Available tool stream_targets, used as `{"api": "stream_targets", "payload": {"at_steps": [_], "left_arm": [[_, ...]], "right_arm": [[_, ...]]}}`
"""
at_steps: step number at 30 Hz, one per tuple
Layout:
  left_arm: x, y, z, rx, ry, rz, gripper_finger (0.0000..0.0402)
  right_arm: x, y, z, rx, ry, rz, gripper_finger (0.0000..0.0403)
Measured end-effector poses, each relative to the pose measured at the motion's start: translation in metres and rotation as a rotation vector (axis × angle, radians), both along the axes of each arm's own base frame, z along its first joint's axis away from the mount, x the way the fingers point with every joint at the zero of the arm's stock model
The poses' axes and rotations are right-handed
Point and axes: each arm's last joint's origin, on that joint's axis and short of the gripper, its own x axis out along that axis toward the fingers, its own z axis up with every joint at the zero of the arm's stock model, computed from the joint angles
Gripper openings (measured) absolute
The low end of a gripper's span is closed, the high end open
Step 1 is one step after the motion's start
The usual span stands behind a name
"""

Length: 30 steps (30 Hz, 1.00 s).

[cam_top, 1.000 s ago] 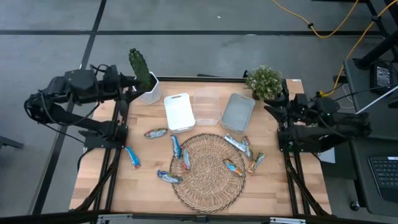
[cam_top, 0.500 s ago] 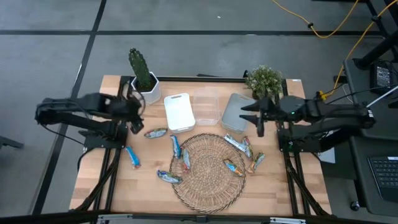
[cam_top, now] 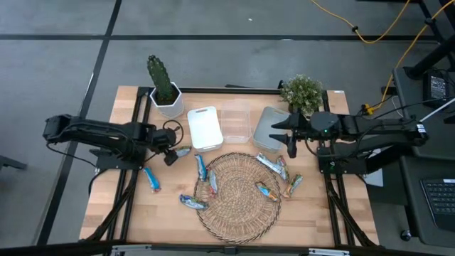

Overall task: Pick and place Granola Bars by type
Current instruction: Put the red granola bar into the white bin

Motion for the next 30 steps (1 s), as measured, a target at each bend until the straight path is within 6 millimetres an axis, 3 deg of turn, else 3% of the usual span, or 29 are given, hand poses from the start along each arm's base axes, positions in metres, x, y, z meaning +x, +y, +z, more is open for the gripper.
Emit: {"api": "stream_targets", "payload": {"at_steps": [9, 13, 18, 24, 30], "left_arm": [[0.012, 0.008, -0.025, -0.04, 0.112, 0.047, 0.0286], [0.014, 0.008, -0.03, -0.038, 0.155, 0.059, 0.0234], [0.014, 0.009, -0.027, -0.033, 0.144, 0.077, 0.0134], [0.017, 0.006, 0.001, -0.119, 0.037, 0.052, 0.0017], [0.006, 0.004, 0.063, -0.077, -0.025, 0.058, 0.0014]], "right_arm": [[0.001, 0.0, 0.001, 0.001, -0.014, 0.002, 0.0187], [0.001, 0.0, 0.001, -0.001, -0.014, 0.003, 0.0187], [0.001, 0.0, 0.001, -0.001, -0.014, 0.003, 0.0187], [0.001, 0.0, 0.001, -0.001, -0.014, 0.003, 0.0187], [0.001, 0.0, 0.001, -0.003, -0.013, 0.003, 0.0187]]}}
